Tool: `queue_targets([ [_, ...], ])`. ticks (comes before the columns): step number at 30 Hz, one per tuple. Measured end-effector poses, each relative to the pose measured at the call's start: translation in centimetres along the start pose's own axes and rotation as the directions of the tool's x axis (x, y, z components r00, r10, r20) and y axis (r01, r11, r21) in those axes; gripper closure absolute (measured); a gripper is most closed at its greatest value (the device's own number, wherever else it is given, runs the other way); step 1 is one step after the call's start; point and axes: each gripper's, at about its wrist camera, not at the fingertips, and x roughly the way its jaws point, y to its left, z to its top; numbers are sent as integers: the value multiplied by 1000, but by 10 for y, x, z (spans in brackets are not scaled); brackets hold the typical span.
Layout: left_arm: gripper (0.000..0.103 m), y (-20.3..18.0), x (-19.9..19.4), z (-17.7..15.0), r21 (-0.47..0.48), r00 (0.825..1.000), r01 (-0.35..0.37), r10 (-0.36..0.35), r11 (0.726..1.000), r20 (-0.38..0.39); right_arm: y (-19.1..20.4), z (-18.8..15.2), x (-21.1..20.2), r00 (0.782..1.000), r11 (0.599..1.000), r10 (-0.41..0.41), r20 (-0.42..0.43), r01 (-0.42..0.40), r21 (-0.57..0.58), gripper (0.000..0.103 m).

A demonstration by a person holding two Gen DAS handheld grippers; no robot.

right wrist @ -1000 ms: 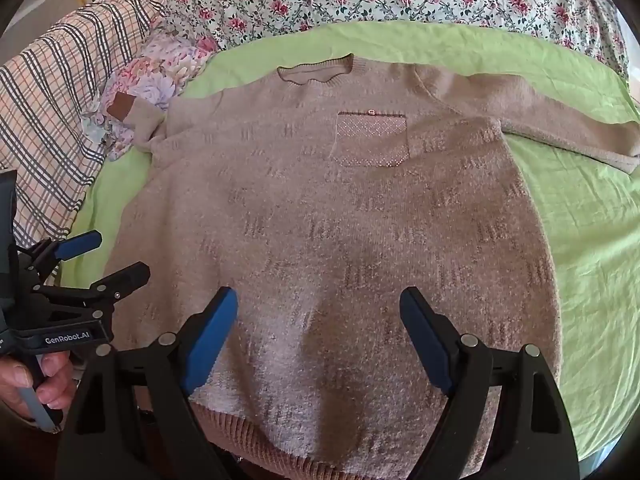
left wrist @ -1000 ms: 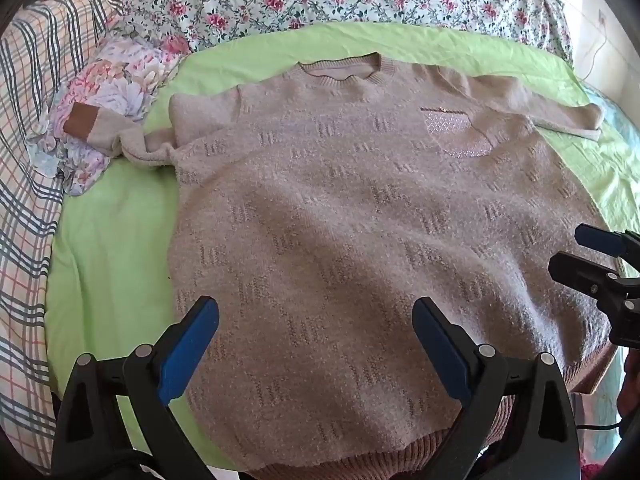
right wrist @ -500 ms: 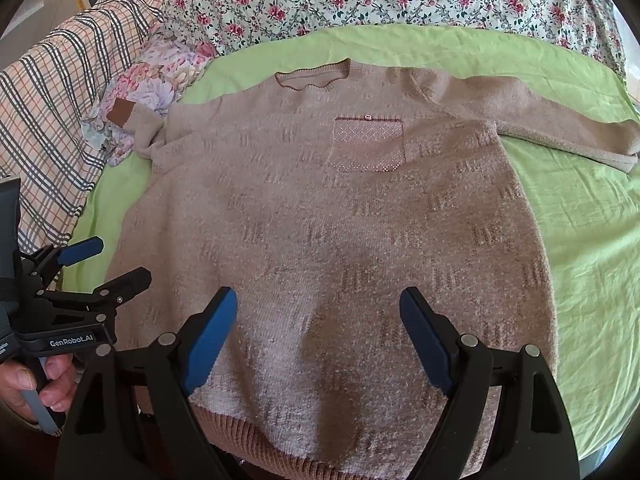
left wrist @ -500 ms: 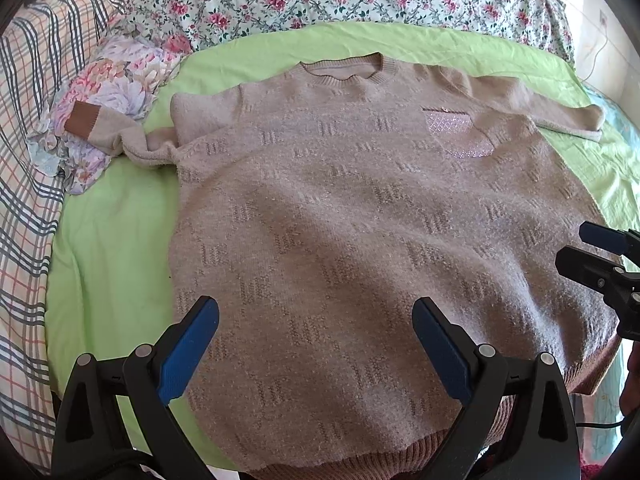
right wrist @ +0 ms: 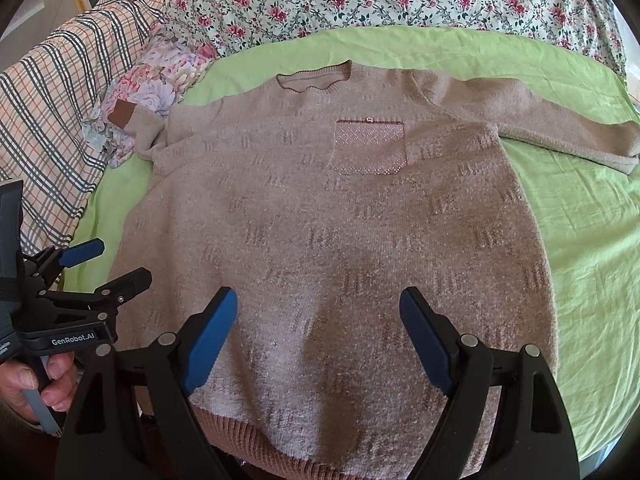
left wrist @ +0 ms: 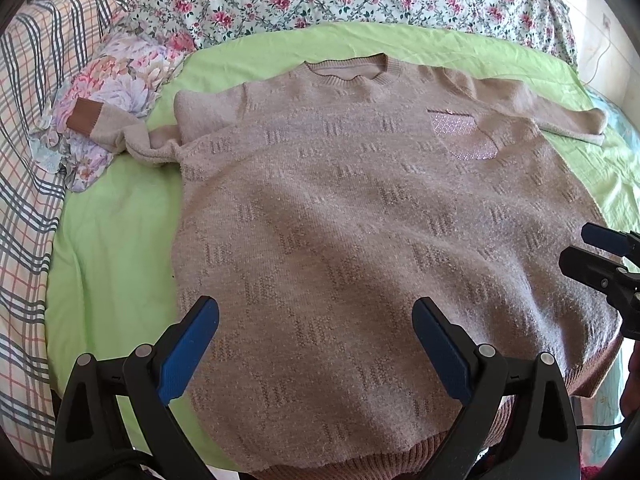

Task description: Fold small clothes

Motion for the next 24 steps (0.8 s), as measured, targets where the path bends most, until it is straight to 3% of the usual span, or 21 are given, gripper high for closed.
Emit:
queue_targets([
  [8,5,0,0,0,2,1000,-1,1,1000,2,1,-4,2,1000,1000,12,2,-12,10,19],
  [15,5,-3,0,2,3,999,5,-5,1000,-44,1,-4,2,1000,1000,16,2,-17,15,19],
  [21,5,-4,-3,3,-9,999,11,-11,1000,46,0,-3,1,999,998,42,35,-43,37,19],
  [24,5,-4,-3,5,-14,998,24,-23,1000,59,-1,-1,5,1000,1000,3,-4,-3,18,19],
])
